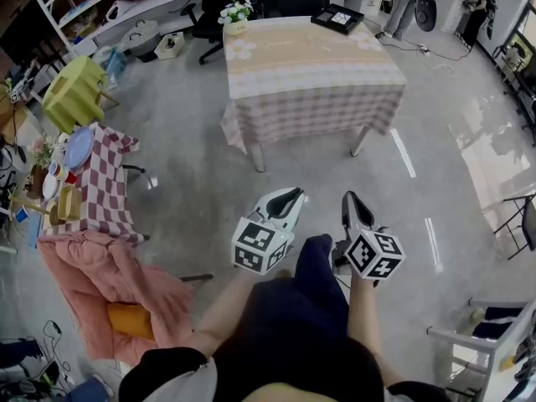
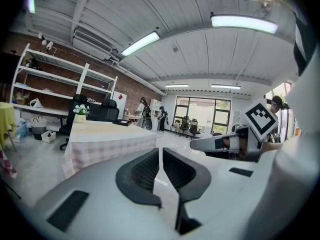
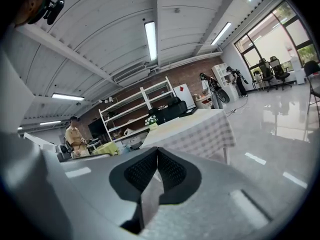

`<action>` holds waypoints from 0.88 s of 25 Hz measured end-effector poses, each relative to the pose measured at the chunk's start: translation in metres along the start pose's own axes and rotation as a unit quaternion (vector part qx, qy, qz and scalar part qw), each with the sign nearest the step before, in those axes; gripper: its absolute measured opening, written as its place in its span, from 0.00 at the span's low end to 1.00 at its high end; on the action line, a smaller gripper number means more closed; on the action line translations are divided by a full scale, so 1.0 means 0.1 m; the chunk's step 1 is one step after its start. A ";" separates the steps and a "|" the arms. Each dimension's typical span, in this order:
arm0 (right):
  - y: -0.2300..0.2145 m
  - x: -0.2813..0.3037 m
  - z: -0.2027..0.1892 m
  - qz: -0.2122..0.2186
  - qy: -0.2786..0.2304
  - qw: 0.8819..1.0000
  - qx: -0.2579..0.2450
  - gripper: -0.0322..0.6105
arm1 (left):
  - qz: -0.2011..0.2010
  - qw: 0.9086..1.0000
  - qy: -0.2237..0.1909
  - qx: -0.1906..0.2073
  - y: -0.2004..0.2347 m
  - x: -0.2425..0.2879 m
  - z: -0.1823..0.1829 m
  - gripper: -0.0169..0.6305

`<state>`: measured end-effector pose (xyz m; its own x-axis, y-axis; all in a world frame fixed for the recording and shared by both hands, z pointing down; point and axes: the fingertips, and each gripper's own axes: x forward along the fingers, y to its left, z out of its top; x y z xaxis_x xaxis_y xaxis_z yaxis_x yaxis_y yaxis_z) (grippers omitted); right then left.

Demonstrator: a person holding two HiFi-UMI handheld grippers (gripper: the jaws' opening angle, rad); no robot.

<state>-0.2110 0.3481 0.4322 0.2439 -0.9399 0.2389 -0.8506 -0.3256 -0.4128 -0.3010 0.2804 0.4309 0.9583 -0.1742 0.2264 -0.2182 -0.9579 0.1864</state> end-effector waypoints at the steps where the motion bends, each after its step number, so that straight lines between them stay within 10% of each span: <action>1: 0.00 0.05 -0.01 0.005 0.003 1.000 0.001 0.06 | 0.000 1.000 0.001 0.001 0.01 0.03 -0.01 0.08; 22: -0.62 1.66 0.75 0.039 0.022 0.999 -0.001 0.06 | 0.022 1.000 -0.002 -0.006 0.85 1.50 0.52 0.08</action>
<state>-0.0830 0.2044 0.4314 0.1559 -0.9571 0.2442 -0.8670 -0.2511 -0.4305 -0.1658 0.1610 0.4308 0.9485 -0.2167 0.2309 -0.2621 -0.9465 0.1883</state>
